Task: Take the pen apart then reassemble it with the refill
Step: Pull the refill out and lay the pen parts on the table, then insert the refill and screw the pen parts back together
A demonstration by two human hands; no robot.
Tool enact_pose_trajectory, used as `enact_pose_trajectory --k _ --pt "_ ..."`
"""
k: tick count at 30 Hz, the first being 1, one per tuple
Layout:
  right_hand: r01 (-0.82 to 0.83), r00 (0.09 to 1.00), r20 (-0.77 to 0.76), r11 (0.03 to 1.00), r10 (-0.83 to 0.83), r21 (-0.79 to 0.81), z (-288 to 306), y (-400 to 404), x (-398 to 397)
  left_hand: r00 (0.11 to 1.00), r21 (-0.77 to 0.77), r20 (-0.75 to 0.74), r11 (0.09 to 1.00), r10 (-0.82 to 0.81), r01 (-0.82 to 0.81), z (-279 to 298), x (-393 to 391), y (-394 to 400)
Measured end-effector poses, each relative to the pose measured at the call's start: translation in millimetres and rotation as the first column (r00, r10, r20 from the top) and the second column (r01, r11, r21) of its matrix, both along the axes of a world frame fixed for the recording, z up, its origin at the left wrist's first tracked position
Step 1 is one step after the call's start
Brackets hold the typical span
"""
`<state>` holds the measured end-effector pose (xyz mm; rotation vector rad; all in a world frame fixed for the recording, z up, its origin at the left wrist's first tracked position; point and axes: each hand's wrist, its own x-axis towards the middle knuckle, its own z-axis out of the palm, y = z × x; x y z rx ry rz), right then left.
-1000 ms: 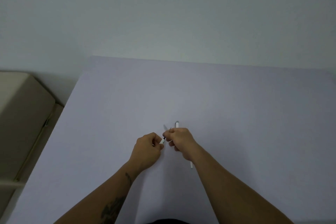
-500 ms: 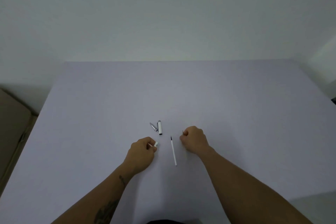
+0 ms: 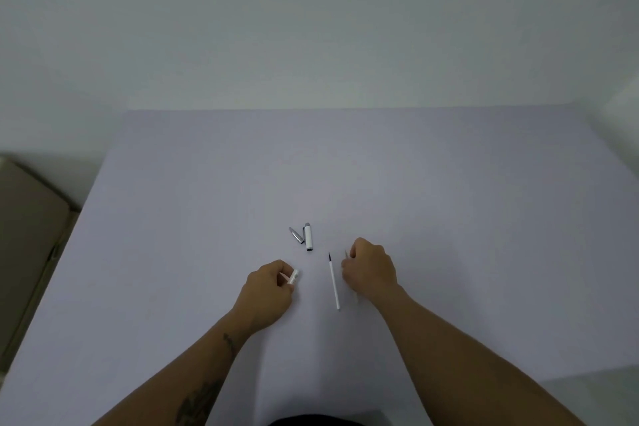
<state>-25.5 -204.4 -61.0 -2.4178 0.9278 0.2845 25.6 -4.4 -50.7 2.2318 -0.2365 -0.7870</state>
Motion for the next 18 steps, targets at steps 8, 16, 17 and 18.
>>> enact_pose_trajectory --k 8,16,17,18 --pt "-0.098 0.994 -0.053 0.993 0.095 -0.061 1.1 26.5 3.0 0.995 -0.025 0.065 0.997 0.078 -0.077 2.3 1.3 -4.7" --pt "-0.104 0.99 -0.108 0.987 0.09 -0.124 -8.3 43.9 1.8 0.991 -0.035 0.072 0.994 0.11 -0.107 6.1 3.5 12.1" --pt "-0.099 0.99 -0.114 0.989 0.087 -0.106 -7.3 45.2 2.5 0.993 -0.034 0.065 0.995 0.101 -0.099 6.2 2.7 15.4" --pt "-0.098 0.989 -0.121 0.991 0.087 -0.089 -5.8 46.1 3.0 0.994 -0.036 0.058 0.995 0.097 -0.095 6.1 1.9 18.3"
